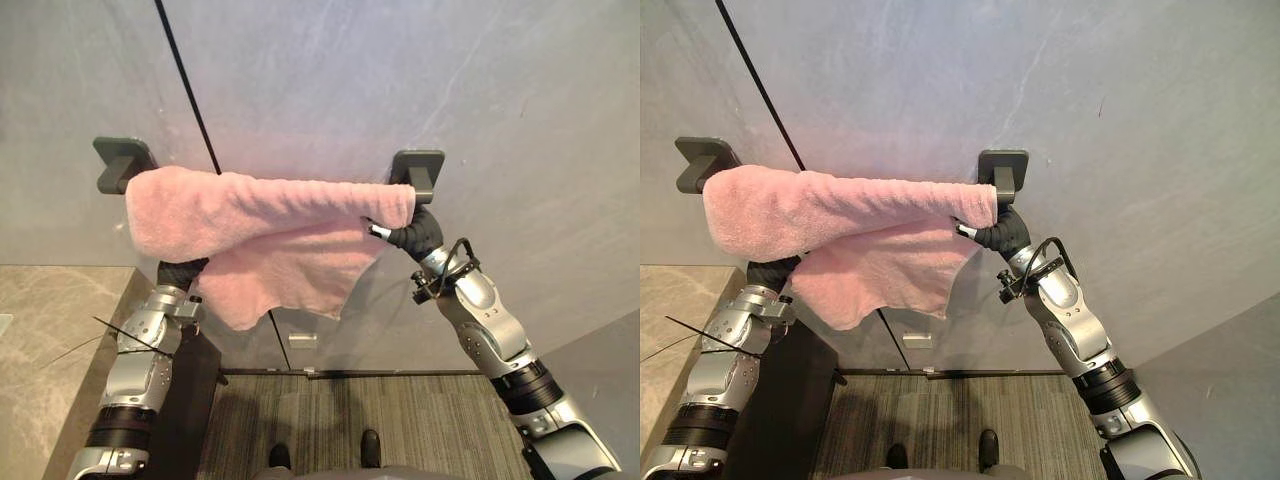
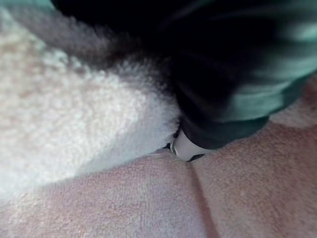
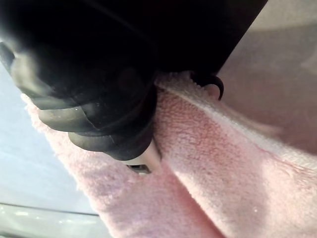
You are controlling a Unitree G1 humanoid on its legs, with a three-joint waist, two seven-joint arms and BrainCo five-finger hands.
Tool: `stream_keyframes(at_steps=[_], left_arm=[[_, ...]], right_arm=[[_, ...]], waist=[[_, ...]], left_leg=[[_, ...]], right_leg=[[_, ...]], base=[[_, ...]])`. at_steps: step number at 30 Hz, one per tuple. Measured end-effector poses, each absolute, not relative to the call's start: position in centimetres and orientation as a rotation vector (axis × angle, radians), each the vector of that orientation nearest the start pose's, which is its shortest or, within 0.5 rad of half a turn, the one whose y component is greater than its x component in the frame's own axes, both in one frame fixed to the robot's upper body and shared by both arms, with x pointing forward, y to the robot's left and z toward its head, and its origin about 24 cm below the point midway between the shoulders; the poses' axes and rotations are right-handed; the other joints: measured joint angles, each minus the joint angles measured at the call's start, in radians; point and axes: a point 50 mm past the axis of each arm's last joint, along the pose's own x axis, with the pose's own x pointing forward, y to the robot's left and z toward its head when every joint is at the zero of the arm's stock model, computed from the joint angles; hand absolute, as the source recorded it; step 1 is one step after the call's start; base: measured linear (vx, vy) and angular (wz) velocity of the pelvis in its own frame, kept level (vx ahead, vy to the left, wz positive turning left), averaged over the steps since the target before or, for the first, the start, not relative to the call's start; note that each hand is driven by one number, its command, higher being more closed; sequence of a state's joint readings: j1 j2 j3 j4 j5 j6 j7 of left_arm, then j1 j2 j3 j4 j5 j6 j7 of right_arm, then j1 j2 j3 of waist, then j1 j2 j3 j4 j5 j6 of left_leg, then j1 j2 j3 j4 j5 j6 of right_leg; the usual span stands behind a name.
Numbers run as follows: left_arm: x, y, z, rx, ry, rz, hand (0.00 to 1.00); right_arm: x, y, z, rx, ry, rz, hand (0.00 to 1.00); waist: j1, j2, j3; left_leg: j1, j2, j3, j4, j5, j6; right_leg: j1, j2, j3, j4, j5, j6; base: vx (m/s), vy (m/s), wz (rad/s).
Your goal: Organize washtable
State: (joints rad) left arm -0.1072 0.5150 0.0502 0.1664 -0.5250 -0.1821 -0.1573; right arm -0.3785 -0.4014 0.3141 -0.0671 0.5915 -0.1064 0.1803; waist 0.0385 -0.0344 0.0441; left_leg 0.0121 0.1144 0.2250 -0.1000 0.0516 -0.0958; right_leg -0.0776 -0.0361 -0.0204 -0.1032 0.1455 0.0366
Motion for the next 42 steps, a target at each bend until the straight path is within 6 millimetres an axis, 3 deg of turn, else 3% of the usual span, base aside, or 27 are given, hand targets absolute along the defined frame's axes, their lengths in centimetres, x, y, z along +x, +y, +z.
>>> stream_keyframes(at_steps=[9,16,21,25,30,38,42], left_arm=[[26.2,26.8,7.4,0.015,-0.095,-0.037,0.0],[24.5,30.4,8.2,0.224,0.024,-0.125,0.0],[24.2,31.7,9.0,0.24,0.016,-0.09,0.0],[23.8,32.4,9.2,0.242,0.013,-0.061,0.0],[22.8,33.2,8.6,0.231,0.033,-0.022,0.0],[21.9,34.2,8.6,0.198,0.015,0.05,0.0],[20.8,36.1,9.8,0.129,-0.107,0.273,0.0]], right_arm=[[29.2,-11.5,15.0,0.162,-0.353,0.632,0.0],[28.9,-13.3,14.6,0.171,-0.328,0.637,0.0],[28.2,-15.9,12.9,0.228,-0.283,0.534,0.0],[26.2,-18.9,8.2,0.248,-0.109,0.397,0.0],[23.6,-22.0,4.5,0.264,0.034,0.231,0.0],[22.7,-24.1,4.2,0.271,0.021,0.11,0.0],[22.3,-27.8,5.7,0.209,-0.063,-0.098,0.0]], waist=[[0.0,0.0,0.0],[0.007,-0.001,-0.001],[0.009,-0.003,-0.003],[0.005,-0.001,-0.005],[-0.002,0.018,-0.012],[-0.022,0.028,-0.023],[-0.023,0.031,-0.035]], left_leg=[[-0.001,0.0,-0.001,0.0,0.001,-0.001],[-0.001,-0.002,-0.004,0.0,0.001,-0.002],[-0.002,-0.012,-0.005,0.0,0.0,-0.001],[-0.003,-0.015,-0.005,0.0,-0.002,0.002],[-0.002,-0.012,-0.006,0.0,-0.002,0.003],[-0.001,-0.013,-0.007,0.005,-0.003,0.002],[0.001,-0.013,0.0,0.002,-0.002,0.002]], right_leg=[[0.0,-0.001,-0.002,0.0,0.0,0.0],[0.004,-0.004,-0.004,-0.001,0.0,-0.001],[0.005,-0.015,-0.007,0.0,0.0,0.0],[0.004,-0.017,-0.007,0.0,-0.002,0.002],[0.003,-0.015,-0.008,0.0,-0.002,0.003],[0.003,-0.015,-0.007,-0.001,-0.005,0.007],[0.003,-0.014,-0.011,-0.001,-0.007,0.01]], base=[[0.0,0.0,0.0],[0.0,0.0,0.03],[0.0,0.0,0.02],[0.0,0.0,0.0],[0.0,0.0,-0.01],[0.0,0.0,0.0],[0.0,0.0,-0.01]])
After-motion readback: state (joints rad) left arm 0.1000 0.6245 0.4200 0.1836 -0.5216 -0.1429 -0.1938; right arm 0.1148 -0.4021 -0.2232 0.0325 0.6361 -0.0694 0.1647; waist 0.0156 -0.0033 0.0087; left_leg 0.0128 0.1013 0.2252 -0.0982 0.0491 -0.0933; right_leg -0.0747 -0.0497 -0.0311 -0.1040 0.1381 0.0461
